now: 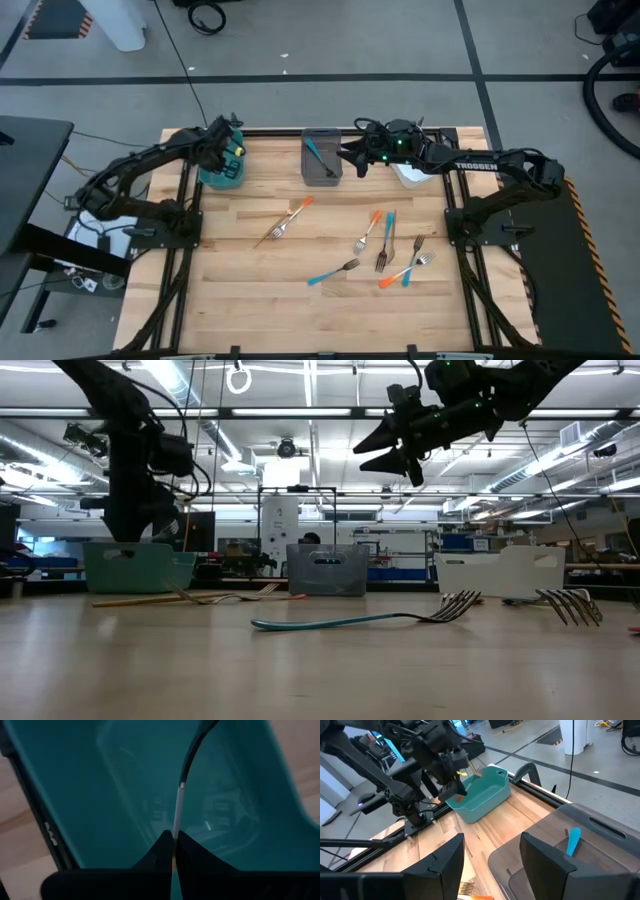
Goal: Sort silverware by color (type)
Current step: Put the bottom left orange fork into the green bin, then put the top right orange fork into the green bin
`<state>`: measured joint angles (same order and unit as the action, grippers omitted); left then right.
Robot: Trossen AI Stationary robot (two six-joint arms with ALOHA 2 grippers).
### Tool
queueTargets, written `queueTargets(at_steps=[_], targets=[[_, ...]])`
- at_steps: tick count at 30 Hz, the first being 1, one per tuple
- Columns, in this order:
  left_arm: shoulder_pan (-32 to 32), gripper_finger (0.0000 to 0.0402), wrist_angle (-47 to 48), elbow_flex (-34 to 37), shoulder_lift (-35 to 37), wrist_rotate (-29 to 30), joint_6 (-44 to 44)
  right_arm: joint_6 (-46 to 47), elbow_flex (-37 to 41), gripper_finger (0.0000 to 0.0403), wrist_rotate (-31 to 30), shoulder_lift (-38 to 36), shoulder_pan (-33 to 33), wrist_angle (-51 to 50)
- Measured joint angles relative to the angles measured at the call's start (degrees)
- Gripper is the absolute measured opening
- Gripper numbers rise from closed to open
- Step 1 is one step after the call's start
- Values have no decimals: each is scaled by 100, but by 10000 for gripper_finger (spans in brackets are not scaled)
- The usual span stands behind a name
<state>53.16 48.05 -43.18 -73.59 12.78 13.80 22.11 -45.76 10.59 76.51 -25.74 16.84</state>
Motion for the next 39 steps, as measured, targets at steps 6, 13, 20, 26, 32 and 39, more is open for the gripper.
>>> queueTargets(at_steps=[6, 13, 20, 26, 32, 39], targets=[[-1, 16, -232, 0, -623, -9, -25, 7, -5, 196, 2, -2, -33, -179], [10, 76, -322, 0, -780, -8, 201, 67, -7, 196, 121, -2, -140, -524], [-11, 139, -248, -83, -751, -238, 173, 66, -7, 196, 137, -2, -188, -790], [-104, 143, -214, -481, -379, -239, 11, 63, -7, 196, -48, -2, -269, -837], [-313, 142, -237, -752, 210, -558, -400, -87, -7, 196, 1, -2, -286, -1336], [-1101, 142, -324, -752, 477, -1614, -747, -724, -161, 196, -131, 15, 82, -2049]])
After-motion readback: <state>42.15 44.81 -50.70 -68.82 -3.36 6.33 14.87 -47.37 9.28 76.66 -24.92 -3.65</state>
